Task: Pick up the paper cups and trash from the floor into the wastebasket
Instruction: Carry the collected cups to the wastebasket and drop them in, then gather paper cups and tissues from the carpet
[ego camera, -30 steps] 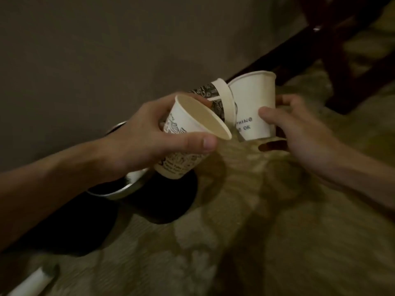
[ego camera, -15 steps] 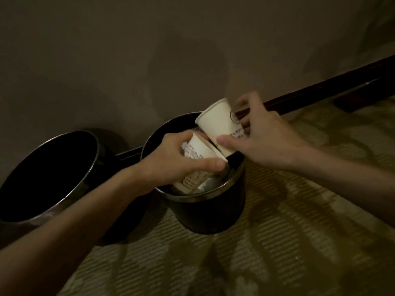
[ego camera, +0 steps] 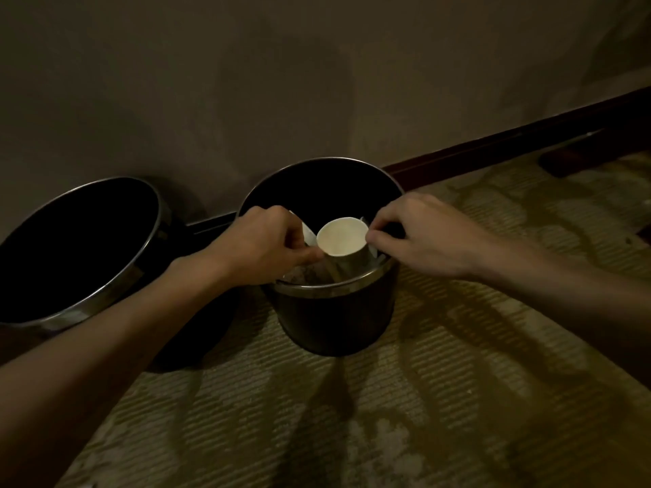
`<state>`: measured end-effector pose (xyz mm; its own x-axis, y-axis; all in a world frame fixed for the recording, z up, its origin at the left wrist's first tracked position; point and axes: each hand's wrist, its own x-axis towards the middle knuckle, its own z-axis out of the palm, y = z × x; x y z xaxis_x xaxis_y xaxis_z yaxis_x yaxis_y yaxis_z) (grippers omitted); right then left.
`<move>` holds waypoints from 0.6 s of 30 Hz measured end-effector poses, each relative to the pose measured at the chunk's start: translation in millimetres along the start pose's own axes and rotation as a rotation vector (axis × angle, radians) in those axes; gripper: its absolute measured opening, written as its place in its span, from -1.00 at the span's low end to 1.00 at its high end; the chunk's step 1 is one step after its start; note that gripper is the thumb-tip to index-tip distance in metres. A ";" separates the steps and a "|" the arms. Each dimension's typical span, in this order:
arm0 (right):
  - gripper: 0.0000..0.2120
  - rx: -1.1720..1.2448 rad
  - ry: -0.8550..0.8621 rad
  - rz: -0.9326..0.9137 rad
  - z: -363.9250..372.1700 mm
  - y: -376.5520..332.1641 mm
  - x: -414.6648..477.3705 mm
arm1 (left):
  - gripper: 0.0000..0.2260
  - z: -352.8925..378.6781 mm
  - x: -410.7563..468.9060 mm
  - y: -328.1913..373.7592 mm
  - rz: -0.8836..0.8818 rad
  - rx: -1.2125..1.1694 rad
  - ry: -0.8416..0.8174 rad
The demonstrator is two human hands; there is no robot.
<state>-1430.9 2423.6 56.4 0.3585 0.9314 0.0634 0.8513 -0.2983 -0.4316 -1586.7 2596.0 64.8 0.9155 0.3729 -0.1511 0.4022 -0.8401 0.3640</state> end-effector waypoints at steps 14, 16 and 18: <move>-0.68 0.044 0.028 0.446 -65.0 74.7 -311.5 | -0.66 63.6 -14.4 264.1 0.670 0.170 -0.215; -0.72 0.000 0.000 0.593 -66.4 91.7 -367.0 | -0.69 115.7 -16.5 303.6 0.690 0.151 -0.362; -0.72 -0.005 -0.043 0.731 -59.2 109.2 -418.9 | -0.68 174.3 -19.4 337.3 0.644 0.093 -0.500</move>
<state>-1465.4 1988.5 35.9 0.8206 0.5010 -0.2749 0.4019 -0.8479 -0.3457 -1467.3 2236.7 30.3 0.8542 -0.3947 -0.3384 -0.2243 -0.8670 0.4449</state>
